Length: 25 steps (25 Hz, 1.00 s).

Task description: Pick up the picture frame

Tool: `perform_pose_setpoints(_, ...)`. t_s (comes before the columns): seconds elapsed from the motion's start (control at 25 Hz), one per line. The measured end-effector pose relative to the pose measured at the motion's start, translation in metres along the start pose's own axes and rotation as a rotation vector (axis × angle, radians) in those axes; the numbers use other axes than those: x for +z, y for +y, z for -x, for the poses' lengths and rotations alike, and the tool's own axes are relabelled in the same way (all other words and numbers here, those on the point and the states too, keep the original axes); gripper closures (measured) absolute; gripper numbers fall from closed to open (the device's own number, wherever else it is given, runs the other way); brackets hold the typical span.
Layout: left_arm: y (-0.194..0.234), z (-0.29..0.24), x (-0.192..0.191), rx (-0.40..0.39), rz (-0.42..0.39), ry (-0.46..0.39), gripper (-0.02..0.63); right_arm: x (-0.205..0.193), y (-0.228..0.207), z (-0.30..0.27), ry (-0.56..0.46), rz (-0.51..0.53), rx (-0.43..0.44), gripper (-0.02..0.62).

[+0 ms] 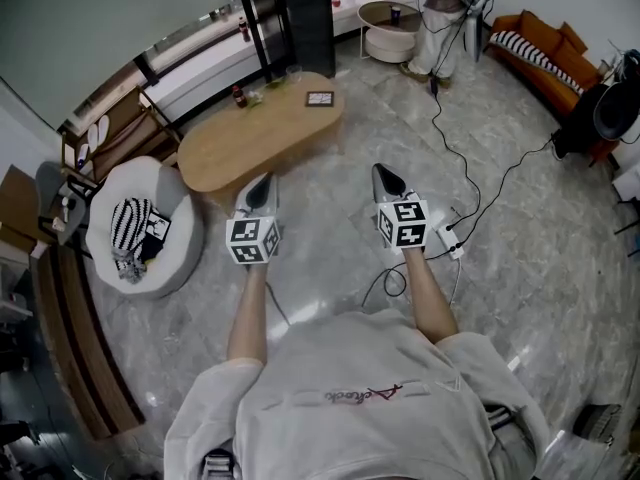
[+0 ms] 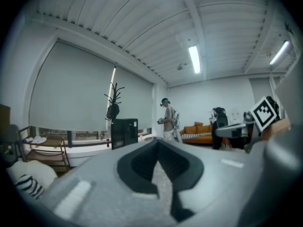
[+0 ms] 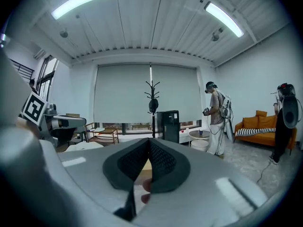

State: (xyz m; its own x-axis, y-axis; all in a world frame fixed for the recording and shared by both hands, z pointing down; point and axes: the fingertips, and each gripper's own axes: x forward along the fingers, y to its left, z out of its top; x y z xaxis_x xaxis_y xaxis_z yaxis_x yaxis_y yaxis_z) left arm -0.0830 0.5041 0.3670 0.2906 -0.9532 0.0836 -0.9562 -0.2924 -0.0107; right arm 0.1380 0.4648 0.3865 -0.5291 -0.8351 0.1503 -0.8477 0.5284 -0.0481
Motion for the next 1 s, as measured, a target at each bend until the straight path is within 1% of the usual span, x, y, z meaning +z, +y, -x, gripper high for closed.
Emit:
perform_pose_setpoints(0.24, -0.018, -0.016, 0.001, 0.022, 0.010, 0.001, 0.604, -0.014, -0.023, 0.006, 0.030, -0.012, 0.023, 0.591)
perform_pose_setpoints(0.56, -0.042, -0.030, -0.002, 0.062, 0.005, 0.004, 0.604, -0.025, -0.054, 0.010, 0.047, -0.019, 0.062, 0.591)
perform_pose_setpoints(0.76, -0.040, -0.035, -0.010, 0.082, 0.021, 0.015, 0.604, -0.028, -0.060, 0.003, 0.046, -0.023, 0.074, 0.591)
perform_pose_setpoints(1.0, -0.032, -0.046, -0.016, 0.094, 0.029, 0.023, 0.604, -0.038, -0.058, -0.015, 0.070, -0.020, 0.095, 0.591)
